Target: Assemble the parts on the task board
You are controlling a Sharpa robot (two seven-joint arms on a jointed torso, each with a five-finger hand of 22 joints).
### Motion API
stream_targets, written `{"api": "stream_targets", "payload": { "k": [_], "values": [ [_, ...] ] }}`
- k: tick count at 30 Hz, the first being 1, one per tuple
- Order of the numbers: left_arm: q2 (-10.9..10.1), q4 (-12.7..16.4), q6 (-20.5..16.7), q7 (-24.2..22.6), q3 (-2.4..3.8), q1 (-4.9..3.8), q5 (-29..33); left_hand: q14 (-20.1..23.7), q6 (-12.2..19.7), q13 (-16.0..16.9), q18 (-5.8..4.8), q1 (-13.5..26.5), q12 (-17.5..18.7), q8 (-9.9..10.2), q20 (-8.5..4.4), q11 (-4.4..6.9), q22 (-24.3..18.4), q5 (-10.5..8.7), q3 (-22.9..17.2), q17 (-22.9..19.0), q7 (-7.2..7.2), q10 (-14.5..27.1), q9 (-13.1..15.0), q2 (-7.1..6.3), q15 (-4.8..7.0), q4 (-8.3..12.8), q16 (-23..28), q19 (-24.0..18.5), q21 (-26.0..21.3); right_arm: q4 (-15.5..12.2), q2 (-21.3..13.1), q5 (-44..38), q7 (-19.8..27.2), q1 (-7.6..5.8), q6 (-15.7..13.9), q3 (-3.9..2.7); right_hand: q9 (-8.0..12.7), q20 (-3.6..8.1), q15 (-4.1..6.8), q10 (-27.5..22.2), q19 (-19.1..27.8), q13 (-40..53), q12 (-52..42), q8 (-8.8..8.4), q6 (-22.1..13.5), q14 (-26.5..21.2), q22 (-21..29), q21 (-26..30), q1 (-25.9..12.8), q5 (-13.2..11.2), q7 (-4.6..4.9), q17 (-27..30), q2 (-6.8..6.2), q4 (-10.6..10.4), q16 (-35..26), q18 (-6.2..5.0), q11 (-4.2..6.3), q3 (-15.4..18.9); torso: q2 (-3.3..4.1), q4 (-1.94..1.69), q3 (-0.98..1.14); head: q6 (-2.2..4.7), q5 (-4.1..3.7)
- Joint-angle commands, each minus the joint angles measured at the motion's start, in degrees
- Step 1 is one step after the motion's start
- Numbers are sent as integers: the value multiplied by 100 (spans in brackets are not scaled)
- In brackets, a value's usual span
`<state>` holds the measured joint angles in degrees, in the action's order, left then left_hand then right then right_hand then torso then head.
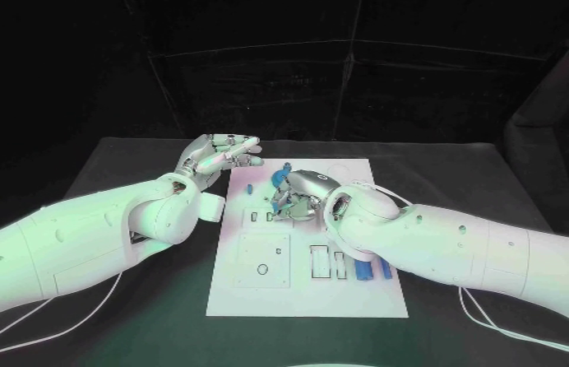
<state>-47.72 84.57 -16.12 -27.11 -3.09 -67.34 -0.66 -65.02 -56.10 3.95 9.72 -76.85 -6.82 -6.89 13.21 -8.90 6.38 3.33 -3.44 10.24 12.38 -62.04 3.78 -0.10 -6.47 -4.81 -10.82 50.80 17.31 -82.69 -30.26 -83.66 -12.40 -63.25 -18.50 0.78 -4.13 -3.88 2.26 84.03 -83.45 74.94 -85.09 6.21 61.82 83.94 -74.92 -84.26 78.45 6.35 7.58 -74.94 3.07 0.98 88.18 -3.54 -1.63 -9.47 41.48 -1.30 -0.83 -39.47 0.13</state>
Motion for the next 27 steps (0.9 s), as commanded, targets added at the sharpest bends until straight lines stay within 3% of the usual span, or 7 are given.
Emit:
{"api": "stream_targets", "payload": {
  "k": [1, 20, 27],
  "values": [
    [7, 9, 26, -36, 5, -10, 26, -25, -34, -4, 85, -13, 32, 24, 1, -29, -5, -23, 4, 5, 13, -16, 0, 66, -8, 41, 33, 30, -29, 5, 9, -211, -110, 3, 101, -2, -11, 6, 9, 304, -20, 1138, 0, 32, 171, 505, -152, -9, -35, 21, -116, -1034, -20, 11, -9, 73, -5, -28, 4, -2, 3, -9, -3],
    [31, -20, 37, -28, 5, -10, 26, -25, -34, -4, 85, -13, 32, 24, 1, -29, -5, -23, 4, 5, 13, -16, 0, 66, -8, 41, 33, 30, -29, 54, 36, -324, -174, 30, 416, 3, -8, 3, 7, 301, -21, 1135, 6, 23, 171, 506, -152, -8, -74, 7, -114, -1037, -71, 18, -8, 73, -7, -31, 3, 5, 7, -58, 16],
    [26, -21, 41, -22, 5, -10, 26, -25, -34, -4, 85, -13, 32, 24, 1, -29, -5, -23, 4, 5, 13, -16, 0, 66, -8, 41, 33, 30, -29, 52, 38, -386, -209, 34, 583, 6, 14, -8, -10, 261, -17, 1092, 69, -41, 95, 500, -142, 1, -145, 18, -80, -1012, -185, 36, -21, 72, -32, -38, 1, 6, 4, -57, 3]
  ]
}}
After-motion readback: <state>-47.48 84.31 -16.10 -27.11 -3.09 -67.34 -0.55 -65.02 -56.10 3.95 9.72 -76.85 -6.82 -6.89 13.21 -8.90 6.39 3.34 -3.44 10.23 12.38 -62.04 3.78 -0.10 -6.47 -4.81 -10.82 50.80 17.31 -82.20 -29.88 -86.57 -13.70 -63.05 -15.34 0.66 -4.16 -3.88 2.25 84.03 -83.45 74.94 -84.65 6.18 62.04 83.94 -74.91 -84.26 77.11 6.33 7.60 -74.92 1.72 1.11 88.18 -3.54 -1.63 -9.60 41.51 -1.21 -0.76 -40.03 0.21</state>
